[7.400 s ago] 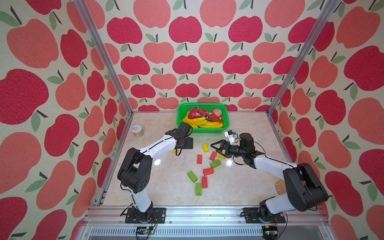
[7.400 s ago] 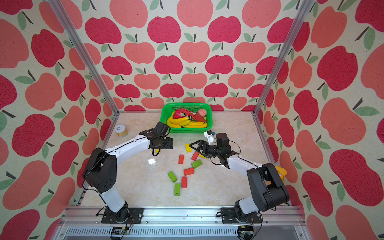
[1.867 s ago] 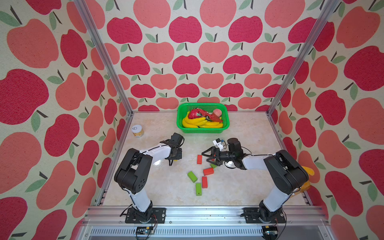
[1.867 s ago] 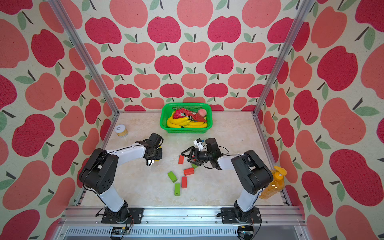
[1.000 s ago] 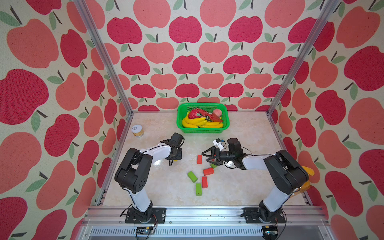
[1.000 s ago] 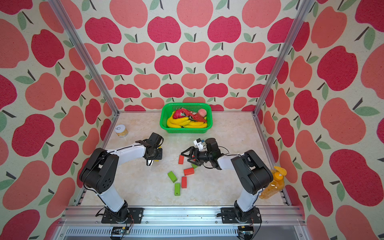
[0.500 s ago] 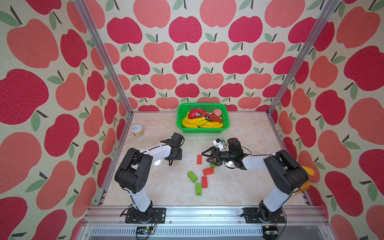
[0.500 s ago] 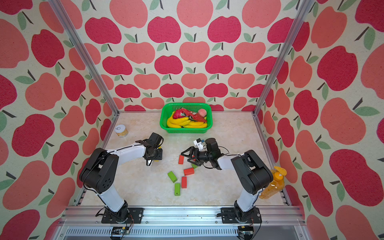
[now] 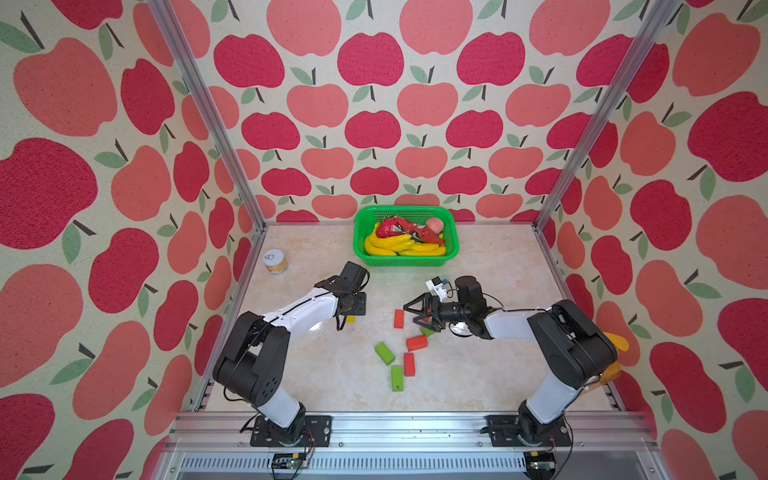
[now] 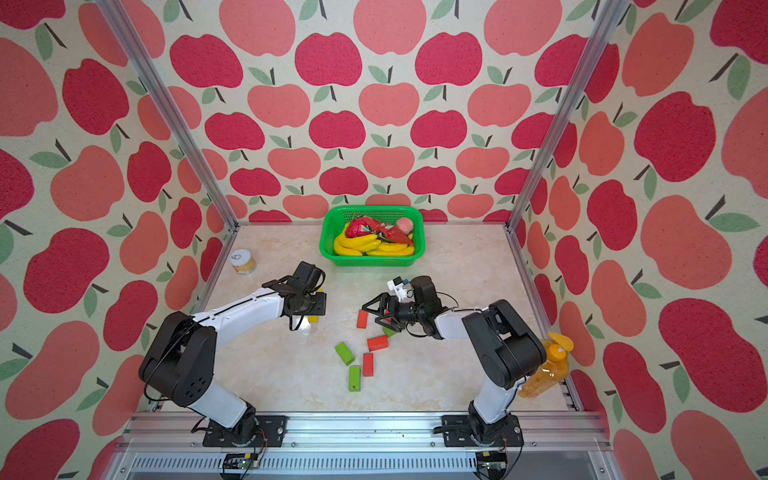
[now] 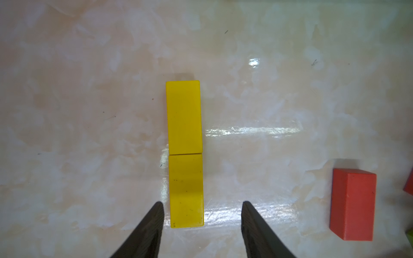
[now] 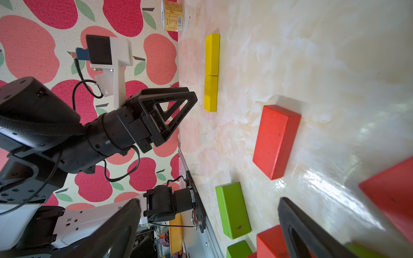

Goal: Assemble the letter k with building blocks
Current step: Pick up the building block from the center of the board.

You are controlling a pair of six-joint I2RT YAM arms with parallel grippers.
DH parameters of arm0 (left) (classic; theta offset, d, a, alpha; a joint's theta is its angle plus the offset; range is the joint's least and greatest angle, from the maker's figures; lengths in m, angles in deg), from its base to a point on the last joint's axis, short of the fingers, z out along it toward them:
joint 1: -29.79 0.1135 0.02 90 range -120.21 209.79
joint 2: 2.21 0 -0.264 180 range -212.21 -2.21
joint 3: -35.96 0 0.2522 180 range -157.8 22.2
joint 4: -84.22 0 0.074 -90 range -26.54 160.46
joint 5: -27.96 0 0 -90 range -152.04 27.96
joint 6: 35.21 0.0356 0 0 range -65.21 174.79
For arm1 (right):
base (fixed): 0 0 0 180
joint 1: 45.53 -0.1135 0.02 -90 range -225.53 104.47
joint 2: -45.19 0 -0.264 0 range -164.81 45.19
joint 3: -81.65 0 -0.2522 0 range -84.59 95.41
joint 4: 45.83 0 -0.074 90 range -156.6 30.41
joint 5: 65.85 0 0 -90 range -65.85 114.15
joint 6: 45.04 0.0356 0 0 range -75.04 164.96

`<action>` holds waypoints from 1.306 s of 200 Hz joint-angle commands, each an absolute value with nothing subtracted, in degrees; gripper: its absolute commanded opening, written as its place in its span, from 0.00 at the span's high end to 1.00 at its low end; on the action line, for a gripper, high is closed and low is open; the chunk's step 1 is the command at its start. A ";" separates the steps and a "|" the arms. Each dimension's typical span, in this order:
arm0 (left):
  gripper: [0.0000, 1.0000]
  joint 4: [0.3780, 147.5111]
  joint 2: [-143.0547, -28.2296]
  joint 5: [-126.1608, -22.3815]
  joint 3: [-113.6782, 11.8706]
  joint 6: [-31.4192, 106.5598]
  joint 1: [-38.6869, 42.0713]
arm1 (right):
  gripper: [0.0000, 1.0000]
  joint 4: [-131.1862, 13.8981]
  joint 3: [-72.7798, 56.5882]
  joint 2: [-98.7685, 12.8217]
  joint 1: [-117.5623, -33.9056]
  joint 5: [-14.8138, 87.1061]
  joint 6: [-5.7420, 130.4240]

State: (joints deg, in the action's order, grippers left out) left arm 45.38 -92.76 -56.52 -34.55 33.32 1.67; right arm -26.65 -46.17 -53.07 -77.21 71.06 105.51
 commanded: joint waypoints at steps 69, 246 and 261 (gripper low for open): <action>0.38 39.40 -93.41 -58.74 -43.32 32.71 -6.20 | 0.01 -34.04 -47.23 -45.50 -68.42 71.95 103.23; 0.41 34.13 -116.25 -53.56 -58.32 21.39 -17.04 | 0.01 -41.90 -50.86 -39.78 -57.07 69.54 103.51; 0.41 34.59 -116.30 -53.69 -57.79 21.40 -17.08 | 0.01 -40.89 -51.05 -39.63 -57.05 70.15 104.14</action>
